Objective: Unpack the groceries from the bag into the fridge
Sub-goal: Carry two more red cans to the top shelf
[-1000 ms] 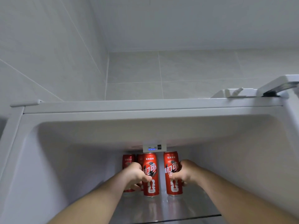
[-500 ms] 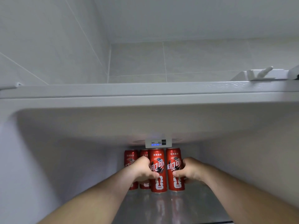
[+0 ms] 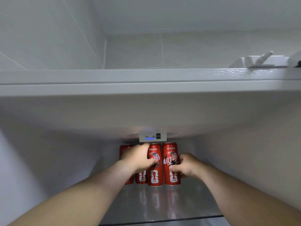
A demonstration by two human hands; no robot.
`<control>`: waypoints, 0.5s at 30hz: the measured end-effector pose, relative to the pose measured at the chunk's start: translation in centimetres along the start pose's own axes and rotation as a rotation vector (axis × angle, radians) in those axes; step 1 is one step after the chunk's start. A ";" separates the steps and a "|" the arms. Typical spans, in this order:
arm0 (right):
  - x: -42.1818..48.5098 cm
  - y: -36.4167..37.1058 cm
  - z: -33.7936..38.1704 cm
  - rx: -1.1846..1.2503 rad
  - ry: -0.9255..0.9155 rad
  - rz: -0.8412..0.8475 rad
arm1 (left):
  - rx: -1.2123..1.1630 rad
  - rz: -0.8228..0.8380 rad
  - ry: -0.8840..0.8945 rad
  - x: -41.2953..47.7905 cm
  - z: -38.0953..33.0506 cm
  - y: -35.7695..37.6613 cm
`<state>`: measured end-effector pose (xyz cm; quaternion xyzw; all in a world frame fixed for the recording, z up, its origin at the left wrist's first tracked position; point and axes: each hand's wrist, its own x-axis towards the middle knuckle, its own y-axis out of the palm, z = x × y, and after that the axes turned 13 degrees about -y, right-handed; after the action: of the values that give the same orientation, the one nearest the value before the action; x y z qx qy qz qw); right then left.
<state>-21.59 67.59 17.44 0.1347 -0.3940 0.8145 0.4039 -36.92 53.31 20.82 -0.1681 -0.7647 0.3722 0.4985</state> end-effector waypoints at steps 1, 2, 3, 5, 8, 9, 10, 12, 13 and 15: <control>0.0 0.0 -0.1 -0.003 -0.001 -0.002 | 0.021 -0.001 0.011 0.1 0.0 0.1; 0.0 0.0 -0.1 -0.006 -0.003 -0.002 | 0.025 0.000 0.015 0.2 0.0 0.1; 0.1 0.1 -0.2 -0.007 -0.002 -0.002 | 0.015 0.003 0.017 0.4 0.0 0.2; 0.1 0.1 -0.3 -0.009 -0.001 -0.002 | -0.019 0.016 0.020 0.5 0.0 0.2; 0.1 0.2 -0.3 -0.008 -0.003 0.000 | -0.059 0.035 0.022 0.7 0.0 0.3; 0.1 0.2 -0.3 -0.007 -0.001 0.000 | -0.068 0.037 0.023 0.8 0.1 0.4; 0.1 0.3 -0.3 -0.010 0.001 -0.002 | -0.075 0.042 0.023 0.9 0.2 0.5; 0.2 0.5 -0.3 -0.016 0.004 -0.012 | -0.086 0.051 0.020 1.2 0.3 0.6; 0.2 0.6 -0.3 -0.016 0.006 -0.019 | -0.086 0.051 0.019 1.3 0.4 0.6; 0.3 0.9 -0.4 -0.029 0.012 -0.034 | -0.084 0.048 0.022 1.5 0.4 0.7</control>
<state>-22.40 67.77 16.85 0.1306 -0.4008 0.8026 0.4220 -38.07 54.55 21.16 -0.2114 -0.7700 0.3497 0.4900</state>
